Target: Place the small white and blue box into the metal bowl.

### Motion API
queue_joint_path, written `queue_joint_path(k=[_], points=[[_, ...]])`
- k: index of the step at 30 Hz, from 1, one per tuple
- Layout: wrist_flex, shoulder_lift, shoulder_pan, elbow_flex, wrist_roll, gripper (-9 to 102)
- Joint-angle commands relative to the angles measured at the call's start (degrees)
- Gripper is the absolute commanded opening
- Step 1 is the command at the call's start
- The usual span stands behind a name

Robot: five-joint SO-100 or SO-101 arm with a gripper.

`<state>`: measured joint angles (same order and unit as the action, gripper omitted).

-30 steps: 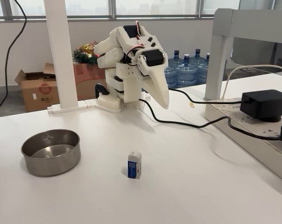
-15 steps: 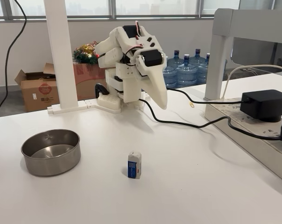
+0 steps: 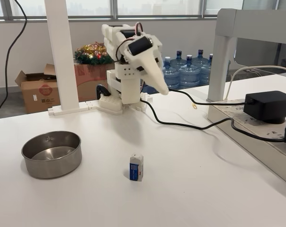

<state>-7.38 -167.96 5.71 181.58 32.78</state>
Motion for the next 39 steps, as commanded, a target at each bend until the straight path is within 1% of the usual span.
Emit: queue_joint_path(k=[1,4,7,9,11,14,19,27,31,36,39], points=[[22.1,22.5,4.9,2.2,7.9,-4],[34.7,33.3,7.6,2.1,12.4,-4],[47.2,43.4,9.4,2.1,20.0,-4],[53.6,50.4,9.7,2.1,25.0,-4],[58.3,56.2,9.4,2.0,29.8,-4],[62.9,62.2,9.1,1.9,36.2,-4],[66.7,67.7,9.8,1.9,41.0,-4],[66.4,71.5,9.9,-1.1,41.9,-4],[67.0,76.6,9.8,-3.3,48.7,-3],[67.0,81.7,9.2,-7.3,52.3,10],[67.0,82.4,9.1,-9.3,52.3,14]])
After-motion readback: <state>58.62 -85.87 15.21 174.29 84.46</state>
